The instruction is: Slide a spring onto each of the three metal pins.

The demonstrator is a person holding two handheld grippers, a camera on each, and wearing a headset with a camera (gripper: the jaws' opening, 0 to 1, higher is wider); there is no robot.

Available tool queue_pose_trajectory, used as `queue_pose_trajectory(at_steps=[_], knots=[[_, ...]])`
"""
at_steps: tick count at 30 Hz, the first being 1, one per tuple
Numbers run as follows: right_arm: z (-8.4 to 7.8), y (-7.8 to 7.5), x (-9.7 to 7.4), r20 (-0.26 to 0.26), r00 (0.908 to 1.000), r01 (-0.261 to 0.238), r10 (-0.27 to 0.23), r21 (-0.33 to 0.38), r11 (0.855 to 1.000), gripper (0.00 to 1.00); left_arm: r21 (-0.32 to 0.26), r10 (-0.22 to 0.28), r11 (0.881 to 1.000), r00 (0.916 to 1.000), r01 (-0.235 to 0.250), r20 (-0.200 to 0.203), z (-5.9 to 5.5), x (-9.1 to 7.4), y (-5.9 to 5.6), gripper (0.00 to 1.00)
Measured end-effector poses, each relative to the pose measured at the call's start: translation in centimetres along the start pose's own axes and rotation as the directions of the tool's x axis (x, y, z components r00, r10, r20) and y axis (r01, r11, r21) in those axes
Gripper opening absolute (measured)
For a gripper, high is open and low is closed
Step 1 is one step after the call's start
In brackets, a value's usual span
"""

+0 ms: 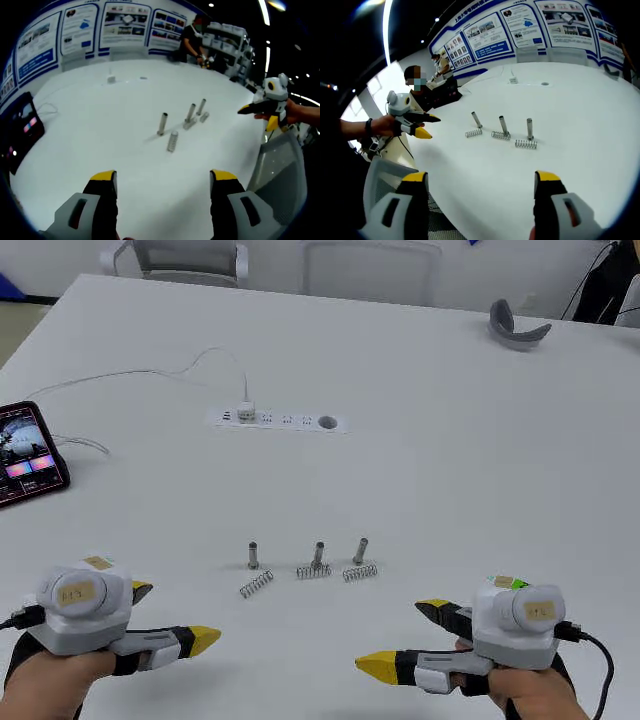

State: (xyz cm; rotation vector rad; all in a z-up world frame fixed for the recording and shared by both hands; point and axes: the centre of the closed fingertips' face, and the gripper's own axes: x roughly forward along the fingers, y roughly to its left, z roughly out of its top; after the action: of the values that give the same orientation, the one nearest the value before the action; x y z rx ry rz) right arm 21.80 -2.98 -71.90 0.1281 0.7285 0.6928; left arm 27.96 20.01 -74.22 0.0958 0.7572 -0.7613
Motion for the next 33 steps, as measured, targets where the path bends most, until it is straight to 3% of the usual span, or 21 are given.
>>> queue_pose_trajectory(at_steps=[23, 33], knots=[[-0.4, -0.2, -0.5, -0.013, 0.9999, 0.006, -0.006, -0.009, 1.000, 0.88, 0.085, -0.077, 0.993, 0.9960, 0.080, -0.045, 1.2, 3.3, -2.5, 0.74], [-0.4, -0.4, -0.7, -0.010, 0.9999, 0.011, -0.011, -0.002, 1.000, 0.88, 0.093, -0.098, 0.990, 0.9937, 0.103, -0.054, 1.6, 4.5, -2.8, 0.73]])
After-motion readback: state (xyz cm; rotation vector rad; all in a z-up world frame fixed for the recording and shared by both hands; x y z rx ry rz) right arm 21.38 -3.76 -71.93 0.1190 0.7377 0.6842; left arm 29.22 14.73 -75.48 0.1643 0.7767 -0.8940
